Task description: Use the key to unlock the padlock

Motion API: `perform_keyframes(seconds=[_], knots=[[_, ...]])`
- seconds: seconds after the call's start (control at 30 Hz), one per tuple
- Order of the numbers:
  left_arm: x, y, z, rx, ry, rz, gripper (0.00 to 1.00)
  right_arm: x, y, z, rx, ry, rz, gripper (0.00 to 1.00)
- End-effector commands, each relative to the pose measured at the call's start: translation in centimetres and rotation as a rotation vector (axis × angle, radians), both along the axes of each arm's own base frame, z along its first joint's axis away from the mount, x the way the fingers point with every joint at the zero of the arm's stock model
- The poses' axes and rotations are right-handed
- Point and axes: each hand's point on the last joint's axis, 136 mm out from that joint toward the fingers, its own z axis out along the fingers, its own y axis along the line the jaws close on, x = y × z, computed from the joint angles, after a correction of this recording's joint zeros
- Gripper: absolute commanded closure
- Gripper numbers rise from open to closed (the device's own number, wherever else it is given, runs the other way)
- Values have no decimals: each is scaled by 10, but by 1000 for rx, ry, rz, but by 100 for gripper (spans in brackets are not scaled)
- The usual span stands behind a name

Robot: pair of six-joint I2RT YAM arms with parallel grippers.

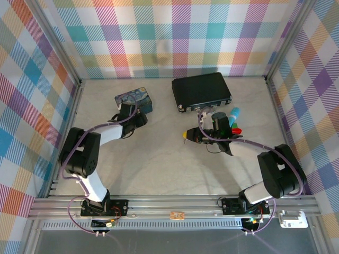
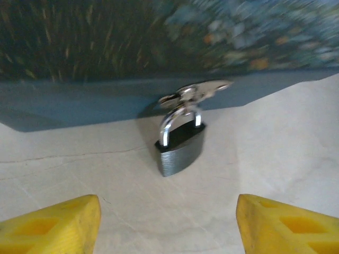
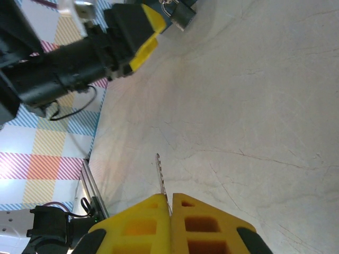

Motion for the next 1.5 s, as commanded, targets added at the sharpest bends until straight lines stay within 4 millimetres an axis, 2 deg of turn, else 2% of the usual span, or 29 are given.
perform_keyframes(seconds=[0.0,0.23,0.5,0.7,0.8,1.0,1.13,1.27,1.37,1.47], knots=[[23,-5,10,-9,-73,29,34,1,7,17,48,-43,26,100],[43,-11,-3,-10,-78,61,40,-5,5,17,44,-54,31,100],[57,-12,-15,-1,-64,89,51,-6,2,14,30,-56,25,100],[59,-15,-25,5,-38,75,58,-8,5,18,48,-65,48,100],[57,-14,-31,15,-26,73,71,-8,5,16,45,-60,48,100],[55,-16,-30,4,-30,58,74,-6,5,15,42,-59,43,100],[51,-17,-24,-10,-36,49,80,-6,3,14,34,-58,35,100],[42,-22,-11,-52,-38,30,81,-8,3,15,31,-54,37,100],[26,-29,-7,-109,-15,1,81,-9,1,13,23,-54,25,100],[2,-31,-10,-128,15,-12,81,-11,-3,7,13,-47,7,100]])
